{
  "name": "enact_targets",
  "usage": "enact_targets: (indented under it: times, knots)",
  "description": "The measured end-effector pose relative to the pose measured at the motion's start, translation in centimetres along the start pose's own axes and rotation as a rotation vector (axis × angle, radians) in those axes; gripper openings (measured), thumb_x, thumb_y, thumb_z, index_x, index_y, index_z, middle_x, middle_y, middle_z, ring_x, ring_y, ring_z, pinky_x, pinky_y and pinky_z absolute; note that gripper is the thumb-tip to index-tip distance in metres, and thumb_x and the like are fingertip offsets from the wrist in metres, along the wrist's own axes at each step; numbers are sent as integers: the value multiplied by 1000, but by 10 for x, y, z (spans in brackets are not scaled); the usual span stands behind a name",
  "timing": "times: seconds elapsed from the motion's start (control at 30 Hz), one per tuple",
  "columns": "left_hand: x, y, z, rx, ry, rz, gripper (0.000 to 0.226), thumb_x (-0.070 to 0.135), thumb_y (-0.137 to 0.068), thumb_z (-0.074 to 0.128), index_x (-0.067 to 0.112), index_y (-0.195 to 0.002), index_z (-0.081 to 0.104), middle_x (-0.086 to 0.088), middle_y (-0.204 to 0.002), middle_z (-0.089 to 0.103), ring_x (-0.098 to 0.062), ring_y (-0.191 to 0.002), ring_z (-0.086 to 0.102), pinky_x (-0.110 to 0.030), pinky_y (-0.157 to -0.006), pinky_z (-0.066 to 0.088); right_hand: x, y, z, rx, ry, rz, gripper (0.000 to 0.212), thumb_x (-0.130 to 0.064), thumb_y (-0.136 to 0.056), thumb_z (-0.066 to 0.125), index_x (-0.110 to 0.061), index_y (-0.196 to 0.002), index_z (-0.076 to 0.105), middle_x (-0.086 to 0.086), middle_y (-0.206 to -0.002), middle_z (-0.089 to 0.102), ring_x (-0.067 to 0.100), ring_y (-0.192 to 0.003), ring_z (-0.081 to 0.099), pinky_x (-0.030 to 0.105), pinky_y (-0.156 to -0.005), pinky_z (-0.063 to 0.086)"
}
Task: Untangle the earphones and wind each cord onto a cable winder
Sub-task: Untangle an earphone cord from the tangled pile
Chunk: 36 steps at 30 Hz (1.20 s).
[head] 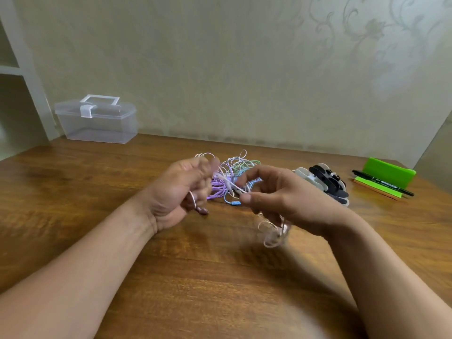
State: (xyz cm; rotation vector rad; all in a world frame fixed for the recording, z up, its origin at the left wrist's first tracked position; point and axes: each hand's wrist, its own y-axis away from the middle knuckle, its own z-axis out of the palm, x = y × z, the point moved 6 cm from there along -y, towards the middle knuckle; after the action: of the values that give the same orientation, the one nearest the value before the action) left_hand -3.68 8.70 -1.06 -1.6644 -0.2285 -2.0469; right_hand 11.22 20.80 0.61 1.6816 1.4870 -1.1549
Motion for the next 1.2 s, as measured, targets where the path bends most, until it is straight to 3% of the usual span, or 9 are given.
enact_targets:
  times: [0.17, 0.37, 0.5, 0.63, 0.77, 0.87, 1.0, 1.1, 1.2]
  knots:
    - [12, -7, -39, 303, 397, 116, 13, 25, -101, 58, 24, -89, 59, 9, -50, 34, -6, -54, 39, -18, -43, 16, 16, 1, -16, 130, 179, 127, 26, -30, -105, 61, -9, -100, 76, 0, -57, 51, 17, -54, 49, 25, -54, 43]
    - [4, 2, 15, 22, -127, 133, 54, 43, -86, 64, 19, -134, 62, 1, -64, 54, -5, -55, 44, -19, -47, 24, -3, -9, 10, 228, 146, 13, 41, -41, -108, 51, -12, -92, 76, -8, -56, 38, 11, -52, 32, 28, -53, 29]
    - [-3, 8, 42, -91, -287, 140, 41, 36, -88, 67, 18, -125, 72, -8, -65, 47, -10, -57, 40, -13, -49, 33, -14, -9, 21, 190, 342, -41, 40, -32, -109, 51, -16, -84, 77, -17, -51, 53, 4, -49, 38, 29, -56, 34]
    - [6, 3, 32, 41, -170, 188, 29, 39, -96, 56, 17, -96, 75, 0, -51, 43, -15, -52, 37, -14, -44, 34, -15, -7, 16, 202, 314, -29, 36, -34, -107, 58, -20, -77, 73, -13, -50, 45, 5, -49, 36, 22, -51, 29]
    - [21, -9, -7, 175, 287, 181, 28, 32, -108, 43, 19, -87, 57, -1, -70, 66, -8, -38, 33, -21, -43, 23, -2, 0, 1, 73, 331, 66, 22, -33, -101, 67, -14, -92, 73, -6, -65, 58, 12, -60, 57, 31, -60, 49]
    - [32, -9, -38, 330, 319, 265, 31, 36, -111, 37, 24, -87, 52, -4, -93, 76, -7, -35, 30, -20, -40, 25, 11, 9, -13, -17, 313, 180, 13, -28, -100, 70, -16, -98, 71, 0, -77, 70, 18, -66, 68, 38, -62, 56]
    - [36, -3, -54, 478, 228, 340, 30, 39, -112, 35, 26, -90, 49, -7, -116, 76, -9, -37, 32, -22, -41, 24, 15, 17, -30, 16, 258, 253, 35, -43, -100, 63, -8, -97, 68, -4, -67, 68, 12, -53, 51, 22, -49, 40]
    - [38, 1, -57, 566, 125, 387, 31, 40, -112, 35, 25, -89, 48, -7, -120, 75, -10, -38, 35, -24, -42, 22, 13, 20, -47, 127, 269, 196, 48, -61, -89, 62, -15, -90, 75, 1, -64, 50, 15, -56, 37, 26, -51, 30]
    - [41, 6, -68, 684, 92, 441, 32, 38, -112, 37, 25, -85, 48, -4, -122, 74, -11, -40, 37, -20, -41, 27, 16, 25, -58, 153, 178, 196, 43, -51, -90, 66, -12, -73, 71, 3, -62, 45, 16, -56, 32, 27, -50, 26]
